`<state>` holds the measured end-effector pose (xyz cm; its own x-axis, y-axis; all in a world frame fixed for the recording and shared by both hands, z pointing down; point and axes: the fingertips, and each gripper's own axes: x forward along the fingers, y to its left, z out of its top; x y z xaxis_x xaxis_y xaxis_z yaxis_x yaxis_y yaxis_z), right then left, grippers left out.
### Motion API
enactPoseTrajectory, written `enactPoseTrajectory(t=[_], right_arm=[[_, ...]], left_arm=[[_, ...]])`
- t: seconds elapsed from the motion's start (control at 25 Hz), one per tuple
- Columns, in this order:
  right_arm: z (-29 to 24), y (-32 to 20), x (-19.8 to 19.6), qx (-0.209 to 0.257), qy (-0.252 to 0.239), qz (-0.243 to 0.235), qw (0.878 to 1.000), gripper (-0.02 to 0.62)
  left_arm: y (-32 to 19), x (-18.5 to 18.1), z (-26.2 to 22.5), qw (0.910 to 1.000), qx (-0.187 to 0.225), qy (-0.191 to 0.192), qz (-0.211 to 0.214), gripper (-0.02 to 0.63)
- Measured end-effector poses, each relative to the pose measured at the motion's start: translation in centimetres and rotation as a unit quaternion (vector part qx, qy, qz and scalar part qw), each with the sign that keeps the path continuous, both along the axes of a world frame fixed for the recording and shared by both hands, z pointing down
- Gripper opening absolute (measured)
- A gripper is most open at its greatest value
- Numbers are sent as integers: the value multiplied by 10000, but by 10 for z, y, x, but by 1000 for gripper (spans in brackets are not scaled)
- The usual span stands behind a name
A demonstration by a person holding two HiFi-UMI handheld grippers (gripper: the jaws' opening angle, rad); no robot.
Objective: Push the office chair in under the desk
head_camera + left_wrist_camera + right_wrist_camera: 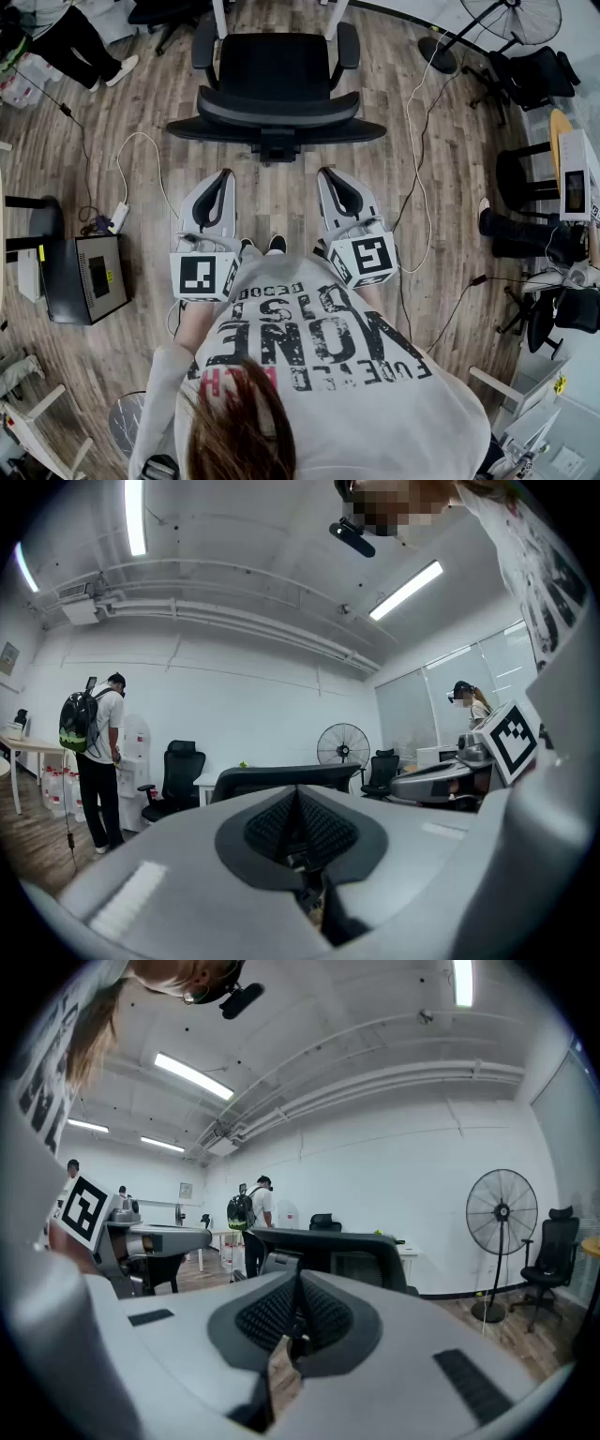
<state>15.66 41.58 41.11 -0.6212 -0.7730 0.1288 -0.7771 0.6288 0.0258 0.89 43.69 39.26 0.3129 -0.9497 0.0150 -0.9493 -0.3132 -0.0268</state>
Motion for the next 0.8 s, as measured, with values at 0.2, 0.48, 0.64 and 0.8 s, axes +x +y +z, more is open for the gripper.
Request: enactPoseTrajectory(t=[0.2, 0.48, 0.64, 0.8], right_arm=[[3, 1, 1, -5, -23, -6, 10000, 23], [4, 0, 4, 10, 17, -84, 10000, 22], [3, 2, 3, 62, -23, -184, 9998, 23], [2, -2, 1, 58, -63, -212, 9997, 23]], left_arm=[[2, 2, 2, 10000, -4, 0, 25, 12], [1, 7, 1, 10000, 28, -20, 48, 12], [3, 6, 2, 10000, 26, 9, 38, 12], [-2, 1, 5, 10000, -26, 69, 31, 13]])
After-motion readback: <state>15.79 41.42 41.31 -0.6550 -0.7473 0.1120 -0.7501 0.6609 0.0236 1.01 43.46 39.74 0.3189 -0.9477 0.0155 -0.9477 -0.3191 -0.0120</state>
